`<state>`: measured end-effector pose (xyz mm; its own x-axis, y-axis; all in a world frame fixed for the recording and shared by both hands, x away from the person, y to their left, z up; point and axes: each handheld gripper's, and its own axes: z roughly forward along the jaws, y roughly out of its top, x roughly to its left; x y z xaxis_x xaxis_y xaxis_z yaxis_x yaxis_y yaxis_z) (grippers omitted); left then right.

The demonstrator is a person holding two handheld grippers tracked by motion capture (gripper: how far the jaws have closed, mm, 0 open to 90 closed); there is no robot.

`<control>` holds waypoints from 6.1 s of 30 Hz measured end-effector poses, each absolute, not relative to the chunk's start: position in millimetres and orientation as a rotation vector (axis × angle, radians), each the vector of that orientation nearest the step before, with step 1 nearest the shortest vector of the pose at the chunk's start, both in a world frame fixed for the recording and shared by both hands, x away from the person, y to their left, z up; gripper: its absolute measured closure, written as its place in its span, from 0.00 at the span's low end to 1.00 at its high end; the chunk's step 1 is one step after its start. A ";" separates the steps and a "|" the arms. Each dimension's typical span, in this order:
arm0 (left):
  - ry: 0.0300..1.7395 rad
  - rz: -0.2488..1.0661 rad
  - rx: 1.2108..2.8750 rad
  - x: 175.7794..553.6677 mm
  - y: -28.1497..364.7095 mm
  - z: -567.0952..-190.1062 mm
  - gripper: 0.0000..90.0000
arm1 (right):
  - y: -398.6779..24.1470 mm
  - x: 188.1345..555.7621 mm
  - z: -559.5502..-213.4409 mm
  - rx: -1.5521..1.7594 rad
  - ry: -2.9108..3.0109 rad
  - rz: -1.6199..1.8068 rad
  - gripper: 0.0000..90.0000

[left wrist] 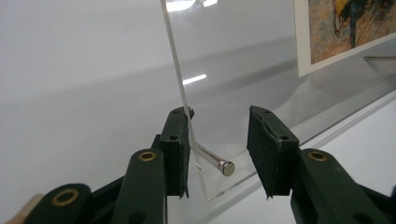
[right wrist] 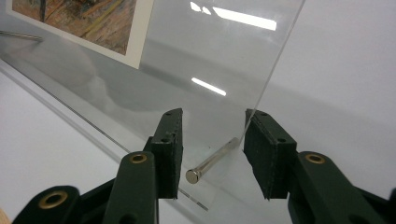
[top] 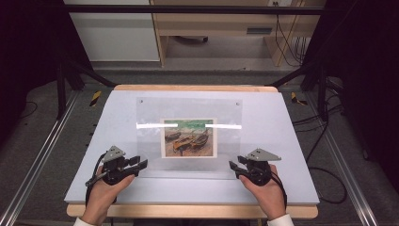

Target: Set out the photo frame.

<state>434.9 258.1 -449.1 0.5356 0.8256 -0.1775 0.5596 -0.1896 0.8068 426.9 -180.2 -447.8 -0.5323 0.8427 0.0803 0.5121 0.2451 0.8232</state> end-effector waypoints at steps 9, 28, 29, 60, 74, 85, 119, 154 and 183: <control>1.136 0.378 1.883 432.3 258.3 -450.0 0.67 | -180.8 423.8 -448.9 1.250 2.143 1.191 0.67; 1.135 0.383 1.903 428.5 257.7 -450.8 0.69 | -181.9 419.5 -450.3 1.246 2.150 1.179 0.72; 1.135 0.383 1.905 428.3 257.7 -450.8 0.69 | -181.9 419.1 -450.3 1.249 2.150 1.179 0.72; 1.130 0.382 1.927 424.2 257.5 -452.5 0.69 | -183.3 414.6 -452.4 1.247 2.165 1.177 0.75; 1.124 0.378 1.941 422.2 257.5 -453.8 0.70 | -183.3 412.0 -453.6 1.247 2.170 1.173 0.75; 1.122 0.378 1.947 421.5 257.9 -454.2 0.70 | -183.6 411.5 -453.9 1.248 2.176 1.171 0.75; 1.110 0.366 2.006 416.6 256.9 -458.1 0.70 | -183.1 406.4 -458.1 1.241 2.209 1.144 0.75; 1.106 0.366 2.013 416.1 256.5 -459.4 0.70 | -182.7 405.9 -458.3 1.236 2.216 1.143 0.75; 1.110 0.349 2.016 417.9 253.8 -462.6 0.57 | -181.4 408.1 -459.1 1.258 2.204 1.174 0.57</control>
